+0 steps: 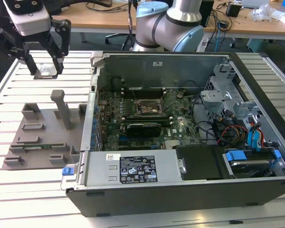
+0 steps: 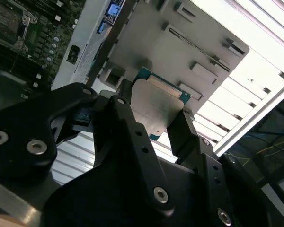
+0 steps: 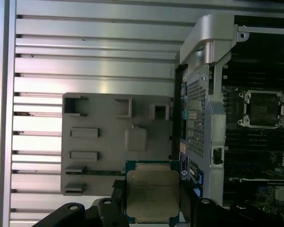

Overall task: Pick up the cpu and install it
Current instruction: 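Pick up the cpu and move it towards the insertion slot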

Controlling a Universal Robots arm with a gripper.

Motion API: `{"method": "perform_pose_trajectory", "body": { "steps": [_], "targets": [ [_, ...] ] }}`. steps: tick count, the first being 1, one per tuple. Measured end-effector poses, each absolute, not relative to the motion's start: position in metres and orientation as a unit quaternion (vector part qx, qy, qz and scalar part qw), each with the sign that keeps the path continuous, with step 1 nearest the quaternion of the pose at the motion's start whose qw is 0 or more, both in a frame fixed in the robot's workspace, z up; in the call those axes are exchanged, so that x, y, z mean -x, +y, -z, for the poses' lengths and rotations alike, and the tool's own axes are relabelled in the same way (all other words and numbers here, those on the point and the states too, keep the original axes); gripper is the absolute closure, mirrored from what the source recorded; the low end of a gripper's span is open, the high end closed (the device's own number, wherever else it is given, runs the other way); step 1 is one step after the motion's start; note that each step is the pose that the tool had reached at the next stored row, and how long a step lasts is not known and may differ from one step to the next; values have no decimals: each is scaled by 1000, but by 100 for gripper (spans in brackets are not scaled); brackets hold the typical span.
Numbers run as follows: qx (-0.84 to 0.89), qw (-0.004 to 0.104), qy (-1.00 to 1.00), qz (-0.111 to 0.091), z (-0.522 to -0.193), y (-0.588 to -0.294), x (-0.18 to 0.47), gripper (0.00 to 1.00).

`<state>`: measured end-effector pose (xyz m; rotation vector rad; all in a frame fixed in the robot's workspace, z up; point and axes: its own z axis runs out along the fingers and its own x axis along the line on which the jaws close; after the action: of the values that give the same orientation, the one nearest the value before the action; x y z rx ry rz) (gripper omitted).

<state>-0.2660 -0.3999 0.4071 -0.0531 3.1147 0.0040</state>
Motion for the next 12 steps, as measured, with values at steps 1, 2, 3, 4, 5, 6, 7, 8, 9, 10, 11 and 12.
{"method": "perform_pose_trajectory", "body": {
  "steps": [1, 2, 3, 4, 5, 6, 7, 8, 9, 10, 11, 12],
  "targets": [
    [17, 13, 1000, -1, -407, -400, 261, 45],
    [17, 13, 1000, -1, -407, -400, 259, 45],
    [17, 13, 1000, -1, -407, -400, 255, 45],
    [17, 13, 1000, -1, -407, -400, 251, 45],
    [17, 13, 1000, -1, -407, -400, 249, 45],
    [17, 13, 1000, -1, -407, -400, 245, 45],
    [17, 13, 1000, -1, -407, -400, 243, 45],
    [17, 13, 1000, -1, -407, -400, 240, 45],
    [17, 13, 1000, -1, -407, -400, 236, 45],
    [17, 13, 1000, -1, -407, -400, 234, 45],
    [17, 13, 1000, -1, -407, -400, 230, 45],
    [17, 13, 1000, -1, -407, -400, 226, 45]
  ]
}}
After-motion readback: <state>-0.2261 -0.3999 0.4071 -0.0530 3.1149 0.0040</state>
